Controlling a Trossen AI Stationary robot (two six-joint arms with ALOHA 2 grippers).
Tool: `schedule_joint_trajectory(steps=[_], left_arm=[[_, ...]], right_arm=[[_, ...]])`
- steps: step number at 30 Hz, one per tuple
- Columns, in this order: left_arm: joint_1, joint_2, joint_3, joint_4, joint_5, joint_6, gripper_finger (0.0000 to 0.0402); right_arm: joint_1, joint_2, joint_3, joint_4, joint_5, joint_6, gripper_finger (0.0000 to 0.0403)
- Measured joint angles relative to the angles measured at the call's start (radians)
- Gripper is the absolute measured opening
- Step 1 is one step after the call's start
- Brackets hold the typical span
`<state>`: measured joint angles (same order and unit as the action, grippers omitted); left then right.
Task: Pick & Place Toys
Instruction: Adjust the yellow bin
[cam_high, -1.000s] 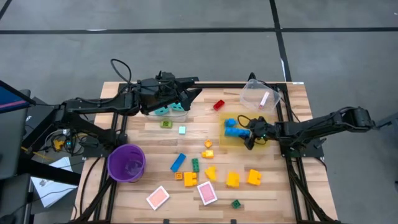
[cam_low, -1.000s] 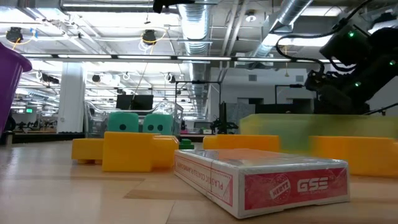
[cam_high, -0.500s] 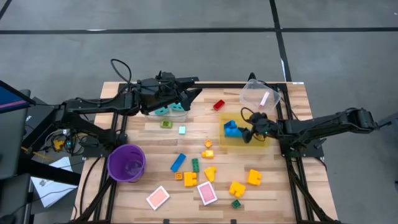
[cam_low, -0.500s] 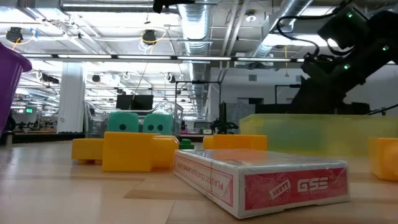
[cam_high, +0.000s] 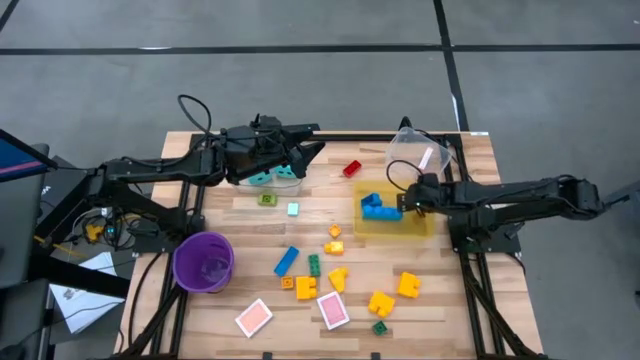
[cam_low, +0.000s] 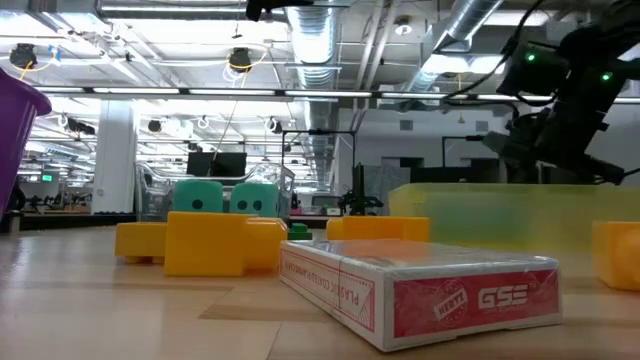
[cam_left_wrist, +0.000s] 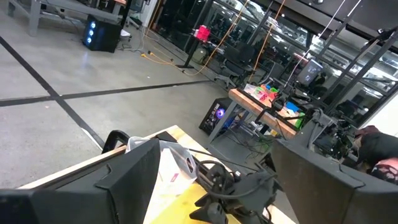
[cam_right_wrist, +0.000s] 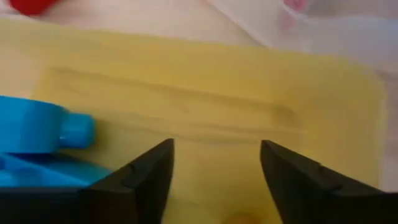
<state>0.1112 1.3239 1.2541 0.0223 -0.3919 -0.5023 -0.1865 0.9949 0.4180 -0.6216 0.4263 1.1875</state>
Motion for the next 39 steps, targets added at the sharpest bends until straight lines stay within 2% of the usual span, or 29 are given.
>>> schedule_joint_trajectory(steps=[5,9,12,17,23,27,39], left_arm=[[0.0,0.0,0.0,0.0,0.0,-0.001,0.0301],[0.0,0.0,0.0,0.0,0.001,-0.001,0.0301],[0.0,0.0,0.0,0.0,0.001,-0.001,0.0301],[-0.009,0.0,0.0,0.0,0.001,-0.001,0.0301],[-0.015,0.0,0.0,0.0,0.002,-0.001,0.0301],[-0.016,0.0,0.0,0.0,0.001,-0.001,0.0301],[-0.017,0.0,0.0,0.001,0.0,-0.003,0.0301]], right_arm=[[-0.003,0.02,0.029,-0.066,-0.048,0.069,0.0159],[0.014,0.019,0.039,-0.081,-0.038,0.202,0.0109],[0.023,0.019,0.039,-0.035,0.012,0.295,0.0083],[-0.018,0.041,0.039,0.121,0.031,0.256,0.0051],[-0.113,0.143,0.039,0.257,-0.042,0.218,0.0019],[-0.135,0.205,0.039,0.374,-0.059,0.245,0.0011],[-0.139,0.269,0.039,0.418,0.048,0.508,0.0011]])
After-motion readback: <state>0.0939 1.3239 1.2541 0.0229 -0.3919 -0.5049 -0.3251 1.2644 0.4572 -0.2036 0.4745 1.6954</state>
